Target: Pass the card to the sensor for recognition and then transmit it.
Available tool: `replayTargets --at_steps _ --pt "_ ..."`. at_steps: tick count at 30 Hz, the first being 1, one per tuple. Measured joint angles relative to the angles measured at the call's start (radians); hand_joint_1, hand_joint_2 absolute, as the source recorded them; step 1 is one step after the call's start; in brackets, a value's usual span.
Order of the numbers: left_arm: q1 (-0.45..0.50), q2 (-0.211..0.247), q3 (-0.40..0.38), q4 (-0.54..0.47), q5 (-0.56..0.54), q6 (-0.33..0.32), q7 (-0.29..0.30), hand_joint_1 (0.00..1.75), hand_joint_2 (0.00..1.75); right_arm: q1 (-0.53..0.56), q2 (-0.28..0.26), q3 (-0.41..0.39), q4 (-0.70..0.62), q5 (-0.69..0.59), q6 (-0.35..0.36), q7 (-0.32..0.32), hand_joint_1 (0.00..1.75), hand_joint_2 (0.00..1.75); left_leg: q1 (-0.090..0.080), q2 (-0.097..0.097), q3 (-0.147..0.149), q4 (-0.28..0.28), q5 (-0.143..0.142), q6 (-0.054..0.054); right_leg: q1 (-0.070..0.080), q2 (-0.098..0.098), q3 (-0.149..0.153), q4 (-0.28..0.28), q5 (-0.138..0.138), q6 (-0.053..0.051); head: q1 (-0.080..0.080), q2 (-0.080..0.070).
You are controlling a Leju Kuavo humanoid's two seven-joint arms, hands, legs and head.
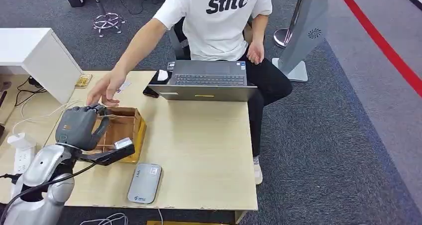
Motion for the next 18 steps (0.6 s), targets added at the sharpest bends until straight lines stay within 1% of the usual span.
replayTargets --at_steps 2,3,4,5,6,18 --pt "0.0 0.0 0.0 0.0 0.0 -0.001 0.003 1.71 1.75 0.0 0.0 0.001 0.0 -0.001 0.0 0.001 0.0 1.75 0.0 0.0 0.0 0.0 0.0 0.0 0.0 0.0 0.0 0.0 0.0 0.0 0.0 0.0" --pt "-0.001 -0.001 0.001 0.0 -0.001 -0.001 0.007 1.69 1.75 0.0 0.0 0.001 0.0 -0.001 0.0 0.002 0.0 1.75 0.0 0.0 0.0 0.0 0.0 0.0 0.0 0.0 0.0 0.0 0.0 0.0 0.0 0.0" --pt "-0.001 -0.002 0.001 -0.001 -0.002 -0.001 0.011 1.73 1.75 0.0 0.0 0.001 0.0 -0.002 0.0 0.002 0.0 1.75 0.0 0.0 0.0 0.0 0.0 0.0 0.0 0.0 0.0 0.0 0.0 0.0 0.0 0.0" --pt "-0.001 -0.003 0.001 -0.002 -0.003 -0.003 0.015 1.71 1.75 0.0 0.0 0.001 -0.001 -0.003 0.0 0.003 0.0 1.75 0.0 0.0 0.0 0.0 0.0 0.0 0.0 0.0 0.0 0.0 0.0 0.0 0.0 0.0" --pt "-0.001 -0.004 0.002 -0.002 -0.006 -0.006 0.018 1.75 1.75 0.0 0.0 0.001 -0.002 -0.003 0.0 0.003 0.0 1.75 0.0 0.0 0.0 0.0 0.0 0.0 0.0 0.0 0.0 0.0 0.0 0.0 0.0 0.0" --pt "-0.001 -0.02 0.017 -0.018 -0.012 -0.01 0.032 1.75 1.75 0.003 0.0 0.003 -0.007 -0.017 -0.004 0.012 0.0 1.75 0.0 0.0 0.0 0.0 0.0 0.0 0.0 0.0 0.0 0.0 0.0 0.0 0.0 0.0"
